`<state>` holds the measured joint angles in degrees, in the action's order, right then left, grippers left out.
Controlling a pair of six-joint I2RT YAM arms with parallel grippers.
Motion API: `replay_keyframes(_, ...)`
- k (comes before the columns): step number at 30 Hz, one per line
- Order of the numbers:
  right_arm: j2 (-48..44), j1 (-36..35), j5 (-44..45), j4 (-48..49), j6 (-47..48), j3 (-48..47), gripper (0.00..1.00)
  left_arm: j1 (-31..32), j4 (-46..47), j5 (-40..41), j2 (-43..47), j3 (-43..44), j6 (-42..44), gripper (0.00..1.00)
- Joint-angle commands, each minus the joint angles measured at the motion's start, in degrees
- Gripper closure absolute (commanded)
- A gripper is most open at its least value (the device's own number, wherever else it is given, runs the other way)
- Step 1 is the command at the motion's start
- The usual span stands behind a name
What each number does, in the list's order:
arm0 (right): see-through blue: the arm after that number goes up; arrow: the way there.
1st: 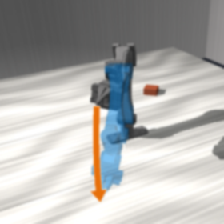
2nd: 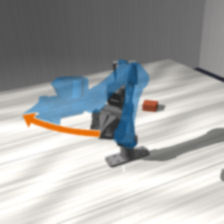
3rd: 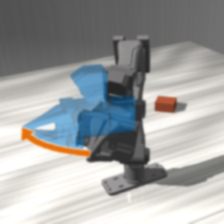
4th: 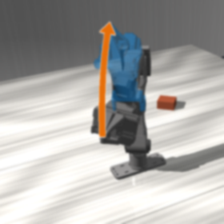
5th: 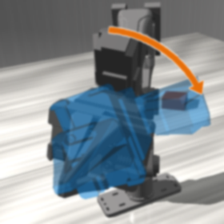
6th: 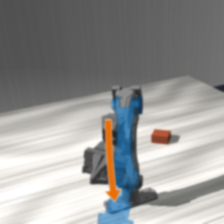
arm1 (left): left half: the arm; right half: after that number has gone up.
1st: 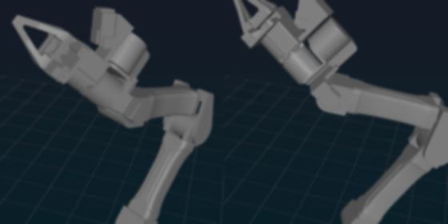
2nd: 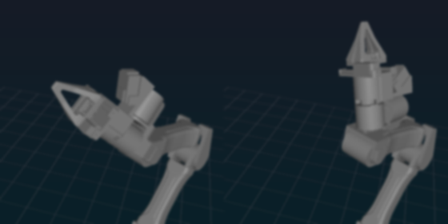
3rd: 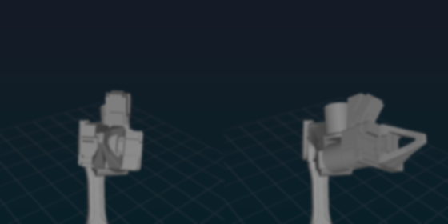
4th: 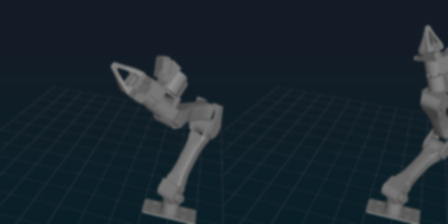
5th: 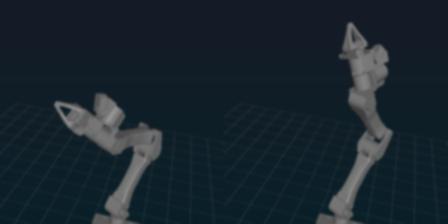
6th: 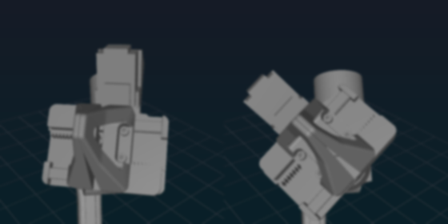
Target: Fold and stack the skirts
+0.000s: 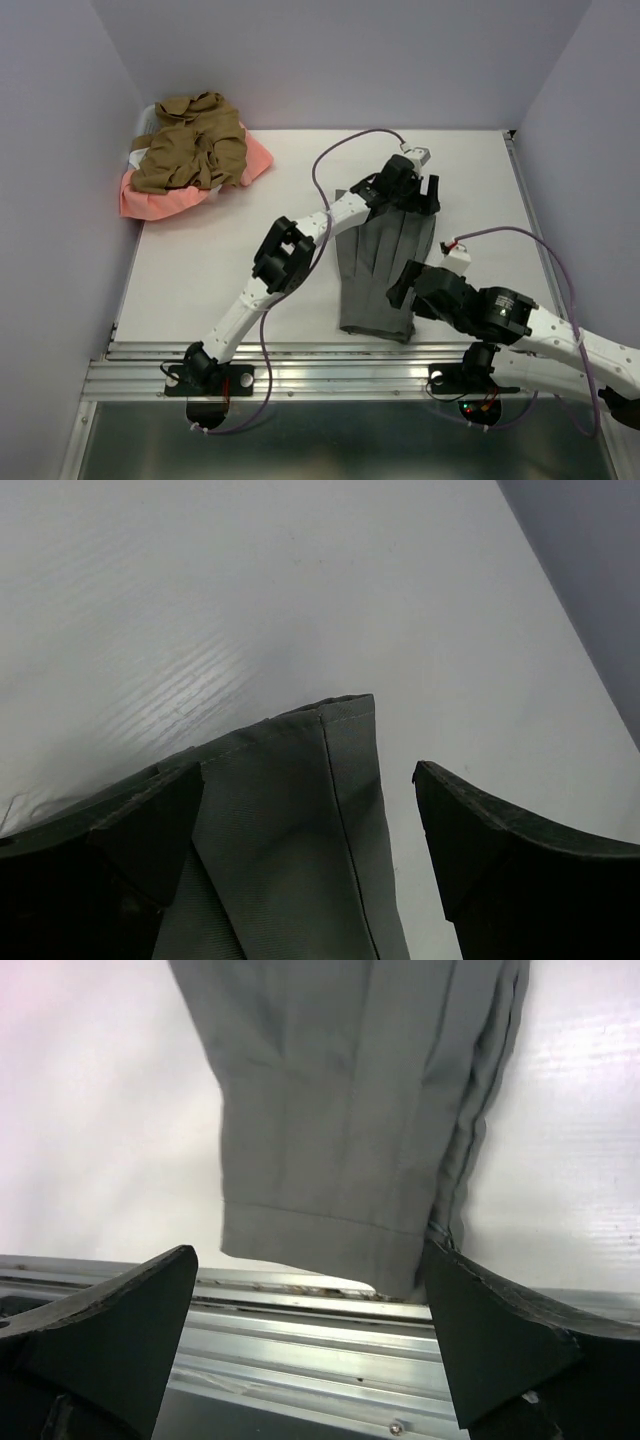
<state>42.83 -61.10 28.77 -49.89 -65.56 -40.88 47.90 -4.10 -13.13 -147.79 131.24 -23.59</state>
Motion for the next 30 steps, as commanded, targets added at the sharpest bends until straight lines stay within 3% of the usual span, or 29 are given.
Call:
replay_keyframes(1, 0.9, 0.2, 7.6, -2.6, 6.0, -7.6, 0.00, 0.3, 3.0, 0.1, 11.5, 2.7, 1.7, 0.01)
replay_keyframes(8, 6.5, 0.2, 13.8, -2.4, 10.9, -15.7, 0.00, -0.9, 1.5, 6.1, 23.5, -2.2, 2.4, 0.01)
replay_keyframes(11, 10.2, 1.7, 19.5, -0.7, 14.1, -17.3, 0.00, -3.4, 0.6, 7.8, 29.3, -9.3, 1.7, 0.01)
replay_keyframes(13, 11.9, 4.7, 18.0, 1.8, 19.4, -18.2, 0.00, -4.9, 0.1, 9.5, 32.4, -13.4, 1.5, 0.01)
replay_keyframes(18, 18.1, 21.8, -3.8, 18.5, 34.6, -15.9, 0.00, -9.7, 0.6, 16.0, 45.6, -33.2, 1.4, 0.01)
replay_keyframes(19, 21.7, 27.6, -7.1, 20.0, 35.5, -16.0, 0.00, -9.9, 1.4, 17.9, 48.0, -36.5, 1.8, 0.01)
replay_keyframes(21, 27.0, 32.3, -17.1, 24.8, 39.3, -16.6, 0.00, -9.9, 3.1, 18.9, 54.4, -45.0, 2.4, 0.01)
replay_keyframes(24, 30.8, 38.8, -26.5, 32.7, 43.0, -17.3, 0.00, -9.9, 6.6, 17.5, 61.7, -55.5, 1.4, 0.01)
replay_keyframes(28, 35.6, 46.1, -33.2, 40.6, 44.9, -17.3, 0.00, -9.5, 13.7, 9.7, 68.5, -66.5, 0.8, 0.01)
replay_keyframes(30, 38.1, 52.3, -43.9, 44.4, 45.7, -17.1, 0.00, -8.4, 17.1, 7.3, 71.4, -71.2, 0.9, 0.01)
